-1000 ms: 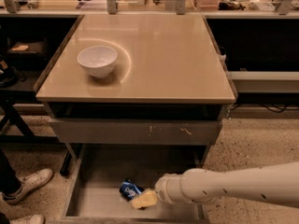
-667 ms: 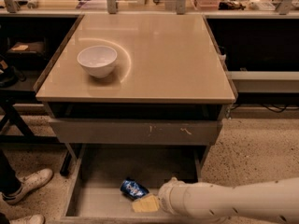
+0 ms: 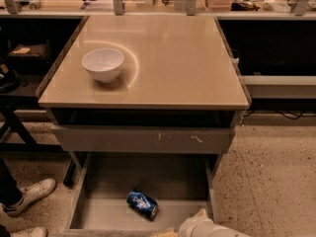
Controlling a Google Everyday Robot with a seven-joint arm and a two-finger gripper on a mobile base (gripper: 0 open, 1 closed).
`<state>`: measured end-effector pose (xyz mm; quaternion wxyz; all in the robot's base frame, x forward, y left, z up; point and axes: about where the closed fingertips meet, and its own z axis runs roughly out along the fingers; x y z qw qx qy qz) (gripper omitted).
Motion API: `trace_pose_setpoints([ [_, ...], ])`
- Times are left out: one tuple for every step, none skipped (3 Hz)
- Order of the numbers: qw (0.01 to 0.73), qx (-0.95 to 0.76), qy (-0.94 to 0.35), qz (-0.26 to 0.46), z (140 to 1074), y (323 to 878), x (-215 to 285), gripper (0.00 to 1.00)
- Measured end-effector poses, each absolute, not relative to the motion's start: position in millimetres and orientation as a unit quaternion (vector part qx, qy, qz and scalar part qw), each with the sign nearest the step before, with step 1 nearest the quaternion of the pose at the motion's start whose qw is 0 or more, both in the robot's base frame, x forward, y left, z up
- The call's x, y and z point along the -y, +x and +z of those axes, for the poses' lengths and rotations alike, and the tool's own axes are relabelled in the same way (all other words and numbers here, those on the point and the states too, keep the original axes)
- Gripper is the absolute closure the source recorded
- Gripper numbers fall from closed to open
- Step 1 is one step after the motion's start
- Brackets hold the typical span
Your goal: Place pepsi can into middle drawer
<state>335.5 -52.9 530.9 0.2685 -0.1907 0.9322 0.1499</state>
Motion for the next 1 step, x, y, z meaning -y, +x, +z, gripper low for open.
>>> trace_pose_setpoints([
  [0.268, -0.933, -0.189, 0.148, 530.7, 334.5, 55.6, 0.00],
])
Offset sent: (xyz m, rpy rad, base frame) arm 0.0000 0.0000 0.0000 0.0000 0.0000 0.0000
